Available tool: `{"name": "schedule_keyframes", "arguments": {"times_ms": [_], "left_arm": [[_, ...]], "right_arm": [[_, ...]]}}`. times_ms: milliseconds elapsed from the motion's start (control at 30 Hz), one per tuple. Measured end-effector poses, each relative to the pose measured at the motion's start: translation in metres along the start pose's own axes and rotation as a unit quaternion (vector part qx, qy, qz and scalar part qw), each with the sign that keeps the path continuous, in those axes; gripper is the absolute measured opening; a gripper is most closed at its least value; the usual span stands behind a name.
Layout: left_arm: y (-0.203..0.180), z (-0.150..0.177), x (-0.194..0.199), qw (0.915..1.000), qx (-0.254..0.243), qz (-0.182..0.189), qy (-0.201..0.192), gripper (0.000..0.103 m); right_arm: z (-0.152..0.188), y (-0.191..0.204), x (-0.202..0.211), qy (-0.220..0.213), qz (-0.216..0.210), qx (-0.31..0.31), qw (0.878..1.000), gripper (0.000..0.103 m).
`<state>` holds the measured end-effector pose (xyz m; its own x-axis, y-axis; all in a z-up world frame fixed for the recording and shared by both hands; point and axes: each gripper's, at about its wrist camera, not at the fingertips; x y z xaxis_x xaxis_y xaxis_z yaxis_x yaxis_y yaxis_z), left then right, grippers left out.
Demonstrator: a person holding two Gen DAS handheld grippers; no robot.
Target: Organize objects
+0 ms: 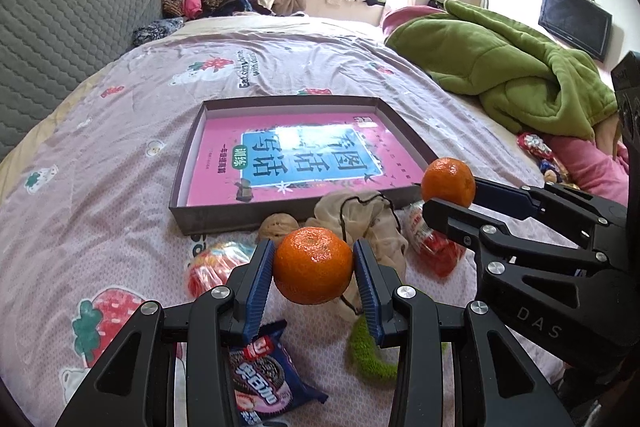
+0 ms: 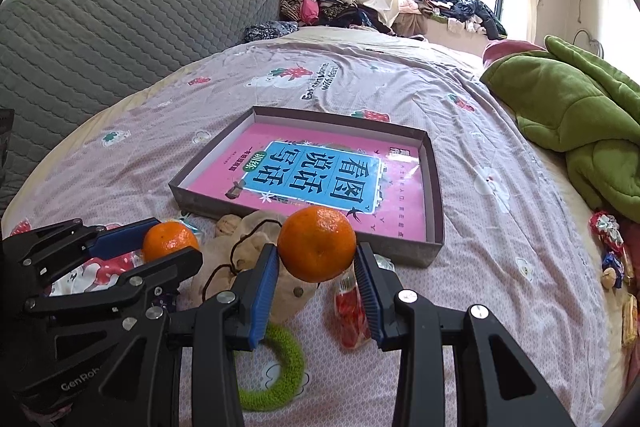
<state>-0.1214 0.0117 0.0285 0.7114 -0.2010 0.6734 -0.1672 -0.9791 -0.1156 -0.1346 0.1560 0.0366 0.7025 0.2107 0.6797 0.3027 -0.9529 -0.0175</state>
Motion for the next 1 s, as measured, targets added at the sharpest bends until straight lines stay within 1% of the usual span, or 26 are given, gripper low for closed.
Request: {"name": "schedule_keyframes", "arguments": {"times_ms": [267,600,700,767,1000], "left_arm": [[0.007,-0.013,-0.008,1.0,0.003,-0.001,-0.002,0.042],[0.014,-0.029,-0.02,1.0,0.0,-0.006,-0.004,0.042],[0.019,-0.033,-0.024,1.0,0.002,-0.006,-0.005,0.042],[0.023,-0.036,-0.026,0.9999,0.004,-0.01,-0.007,0.042],[0.031,-0.048,-0.032,0.9997,0.008,-0.019,-0.014,0.042]], "right_arm": [[-0.008,-0.003,-0.007,-0.001,-0.002,0.0,1.0,0.039],[-0.026,-0.012,-0.009,-0.018,0.005,-0.001,1.0,0.039],[-0.027,-0.016,-0.013,-0.017,0.006,-0.001,1.0,0.039],[-0.026,-0.017,-0.016,-0.013,0.007,-0.003,1.0,0.036],[-0.026,-0.023,-0.021,-0.008,0.009,-0.006,1.0,0.036]]}}
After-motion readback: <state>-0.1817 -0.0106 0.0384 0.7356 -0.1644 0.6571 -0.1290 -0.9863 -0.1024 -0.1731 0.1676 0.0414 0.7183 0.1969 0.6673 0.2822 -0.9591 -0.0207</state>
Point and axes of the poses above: each gripper's, at about its wrist camera, not at the fingertips, and x roughly against the way its jaws point, y to its left, z to its underside, and after that the axes turned 1 degree about -y, right-handed
